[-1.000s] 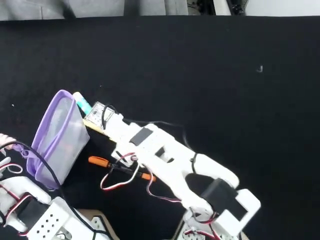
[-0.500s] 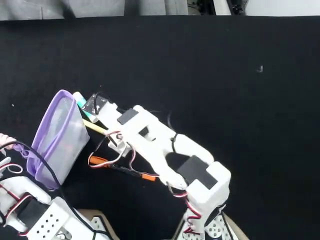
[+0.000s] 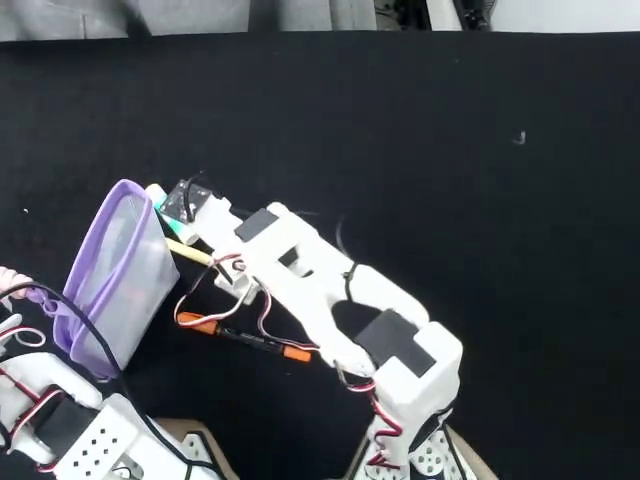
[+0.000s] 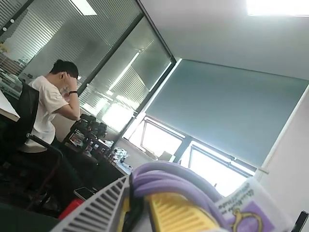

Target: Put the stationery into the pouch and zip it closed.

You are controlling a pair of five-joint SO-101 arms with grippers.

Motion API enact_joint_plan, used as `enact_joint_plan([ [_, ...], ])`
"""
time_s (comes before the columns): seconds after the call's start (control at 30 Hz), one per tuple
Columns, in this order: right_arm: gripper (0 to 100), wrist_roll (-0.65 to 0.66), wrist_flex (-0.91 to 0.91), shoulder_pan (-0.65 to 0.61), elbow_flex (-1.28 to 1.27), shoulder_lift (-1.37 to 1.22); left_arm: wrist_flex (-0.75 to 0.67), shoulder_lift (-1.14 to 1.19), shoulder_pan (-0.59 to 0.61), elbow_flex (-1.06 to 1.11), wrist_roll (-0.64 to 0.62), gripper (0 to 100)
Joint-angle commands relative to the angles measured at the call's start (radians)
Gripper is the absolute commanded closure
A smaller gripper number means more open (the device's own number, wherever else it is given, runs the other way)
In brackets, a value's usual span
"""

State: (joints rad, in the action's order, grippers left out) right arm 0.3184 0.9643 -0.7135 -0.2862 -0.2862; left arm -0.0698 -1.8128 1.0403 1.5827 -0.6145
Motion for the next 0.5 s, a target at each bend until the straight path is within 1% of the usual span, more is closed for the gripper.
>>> enact_joint_plan([
  [0.0,86.5,0.021,0.008,0.017,0.047,-0.002,-0.020,-0.008,-0.010,0.001,-0.011,97],
  [0.1,88.4,0.023,0.021,0.018,0.050,-0.001,-0.020,-0.008,-0.010,0.001,-0.011,97],
  [0.23,99.1,0.018,0.044,0.043,0.059,0.013,-0.020,-0.008,-0.010,0.001,-0.011,97],
  [0.3,97.6,0.018,0.097,0.077,0.081,0.031,-0.020,-0.008,-0.010,0.001,-0.011,97],
  [0.4,98.6,0.020,0.219,0.143,0.110,0.077,-0.020,-0.008,-0.010,0.001,-0.011,97],
  [0.47,98.5,0.023,0.264,0.170,0.111,0.107,-0.020,-0.008,-0.010,0.002,-0.011,97],
])
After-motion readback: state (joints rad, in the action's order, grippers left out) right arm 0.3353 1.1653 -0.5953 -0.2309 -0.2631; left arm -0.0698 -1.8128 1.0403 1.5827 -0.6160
